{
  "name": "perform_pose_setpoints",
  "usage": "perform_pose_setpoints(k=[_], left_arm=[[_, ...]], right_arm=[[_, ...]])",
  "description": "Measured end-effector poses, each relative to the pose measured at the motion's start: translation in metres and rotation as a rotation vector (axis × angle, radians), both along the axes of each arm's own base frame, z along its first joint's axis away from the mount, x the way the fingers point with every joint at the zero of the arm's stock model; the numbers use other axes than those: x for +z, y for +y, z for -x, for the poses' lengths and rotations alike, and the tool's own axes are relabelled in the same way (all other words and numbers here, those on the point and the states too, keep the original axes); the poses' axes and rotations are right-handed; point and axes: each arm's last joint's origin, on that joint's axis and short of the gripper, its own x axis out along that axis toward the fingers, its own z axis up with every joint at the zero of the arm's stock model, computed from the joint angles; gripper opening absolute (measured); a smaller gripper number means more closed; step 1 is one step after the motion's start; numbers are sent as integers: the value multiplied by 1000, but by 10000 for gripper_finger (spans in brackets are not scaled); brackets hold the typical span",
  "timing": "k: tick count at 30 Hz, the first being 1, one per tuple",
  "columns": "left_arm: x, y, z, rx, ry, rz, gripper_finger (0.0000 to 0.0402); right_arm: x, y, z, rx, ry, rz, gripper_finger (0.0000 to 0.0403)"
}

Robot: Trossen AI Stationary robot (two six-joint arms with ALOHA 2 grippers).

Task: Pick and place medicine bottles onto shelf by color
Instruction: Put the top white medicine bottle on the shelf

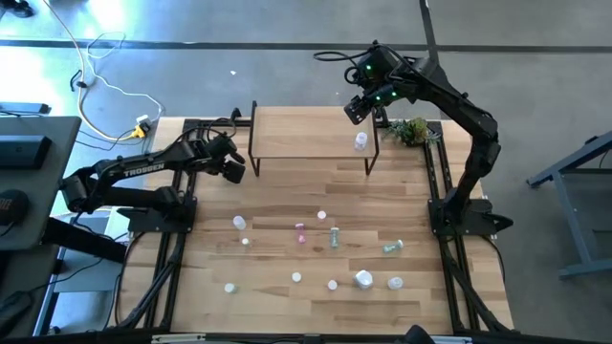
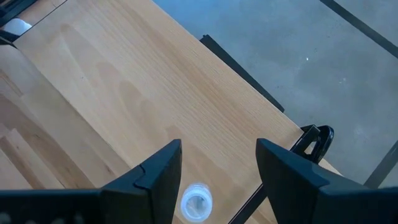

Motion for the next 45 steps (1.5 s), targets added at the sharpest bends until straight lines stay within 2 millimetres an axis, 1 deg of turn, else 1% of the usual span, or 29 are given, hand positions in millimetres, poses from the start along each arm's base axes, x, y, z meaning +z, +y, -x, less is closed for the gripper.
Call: perform_pose_setpoints(k=[4,10,12,14,17,24,29,34,38,41,45], left_arm=[[0,0,0,-10,3,-3,163],[1,0,1,11,2,-9,165],[7,1,0,32,-5,-13,166],[17,2,-1,49,-10,-26,165],[36,5,-3,65,-6,-48,165],[96,10,-3,134,-17,-138,165],[144,14,-1,159,-112,-230,165],[193,17,1,191,-216,-378,165],[225,21,-2,196,-256,-475,165],[243,28,-12,173,-290,-514,165],[249,41,-40,123,-283,-503,165]], right_arm=[[0,0,0,0,0,0,197],[0,0,0,0,0,0,197],[0,0,0,0,0,0,197],[0,0,0,0,0,0,197],[0,0,0,1,0,0,197],[0,0,0,19,9,10,197],[0,0,0,18,9,10,197],[0,0,0,19,9,10,197],[0,0,0,8,12,16,197],[0,-1,1,-10,27,39,197],[0,-1,1,-19,33,49,197]])
